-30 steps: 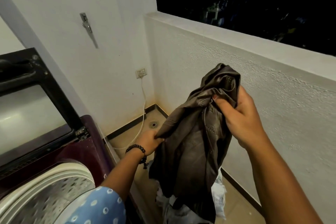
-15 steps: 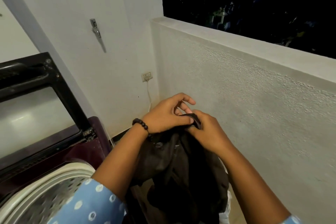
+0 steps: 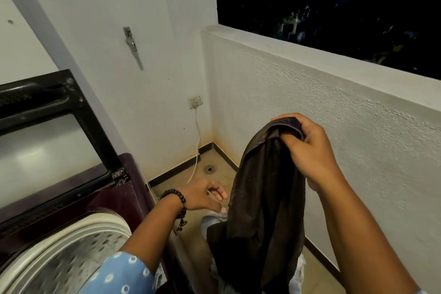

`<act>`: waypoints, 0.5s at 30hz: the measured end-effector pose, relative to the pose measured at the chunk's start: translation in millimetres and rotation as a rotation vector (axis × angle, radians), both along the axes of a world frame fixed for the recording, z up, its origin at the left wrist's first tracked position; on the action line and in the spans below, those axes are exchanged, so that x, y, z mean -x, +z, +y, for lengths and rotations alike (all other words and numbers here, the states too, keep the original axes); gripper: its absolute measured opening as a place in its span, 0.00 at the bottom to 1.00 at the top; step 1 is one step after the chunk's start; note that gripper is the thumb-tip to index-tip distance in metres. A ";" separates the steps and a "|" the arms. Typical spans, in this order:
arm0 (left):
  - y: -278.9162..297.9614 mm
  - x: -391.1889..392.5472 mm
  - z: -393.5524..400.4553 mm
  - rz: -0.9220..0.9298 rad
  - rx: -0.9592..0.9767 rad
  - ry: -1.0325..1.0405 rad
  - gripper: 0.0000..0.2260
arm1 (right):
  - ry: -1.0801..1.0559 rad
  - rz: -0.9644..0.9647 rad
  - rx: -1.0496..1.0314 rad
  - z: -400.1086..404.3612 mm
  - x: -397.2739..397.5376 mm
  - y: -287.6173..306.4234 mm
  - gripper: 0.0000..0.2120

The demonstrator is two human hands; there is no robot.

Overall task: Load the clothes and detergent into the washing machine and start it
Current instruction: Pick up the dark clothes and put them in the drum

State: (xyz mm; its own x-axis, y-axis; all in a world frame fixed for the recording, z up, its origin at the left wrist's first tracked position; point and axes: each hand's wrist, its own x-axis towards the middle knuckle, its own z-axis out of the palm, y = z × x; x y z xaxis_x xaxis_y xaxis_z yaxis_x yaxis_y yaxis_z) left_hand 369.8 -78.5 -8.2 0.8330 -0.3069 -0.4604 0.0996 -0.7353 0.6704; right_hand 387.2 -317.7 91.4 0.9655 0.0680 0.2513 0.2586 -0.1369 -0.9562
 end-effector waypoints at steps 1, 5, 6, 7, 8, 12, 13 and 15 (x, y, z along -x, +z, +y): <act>-0.2 1.4 -5.0 0.045 -0.005 -0.032 0.16 | -0.013 -0.008 0.000 0.4 0.3 1.4 0.15; -7.7 3.1 -19.4 -0.011 -0.105 -0.056 0.20 | -0.031 -0.027 -0.028 1.6 0.9 1.1 0.15; -8.8 1.6 -19.7 -0.078 -0.121 -0.025 0.17 | -0.041 -0.034 -0.022 1.0 1.5 0.4 0.15; -9.0 -1.0 -18.5 -0.134 -0.133 0.017 0.15 | -0.058 -0.046 0.015 -0.1 1.2 -1.1 0.14; -7.3 -3.7 -16.2 -0.189 -0.147 0.065 0.13 | -0.076 -0.062 0.105 -2.7 0.1 -3.0 0.12; 22.2 -12.2 -9.4 -0.430 -0.073 0.229 0.09 | 0.010 0.017 0.785 -12.3 -3.1 -8.1 0.29; 34.6 -13.1 -10.5 -0.476 -0.023 0.241 0.07 | 0.074 0.060 0.840 -9.6 -2.0 -8.5 0.37; 63.0 -12.5 -18.8 -0.546 0.066 0.181 0.05 | 0.218 0.068 0.779 3.6 2.6 -10.4 0.47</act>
State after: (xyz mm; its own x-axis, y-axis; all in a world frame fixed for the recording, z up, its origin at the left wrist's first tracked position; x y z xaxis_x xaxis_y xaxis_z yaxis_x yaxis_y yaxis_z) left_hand 382.3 -97.2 54.8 0.9864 -0.1506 0.0659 -0.1529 -0.6935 0.7040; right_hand 384.6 -314.1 81.0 0.9218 0.3876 -0.0044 0.3011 -0.7231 -0.6216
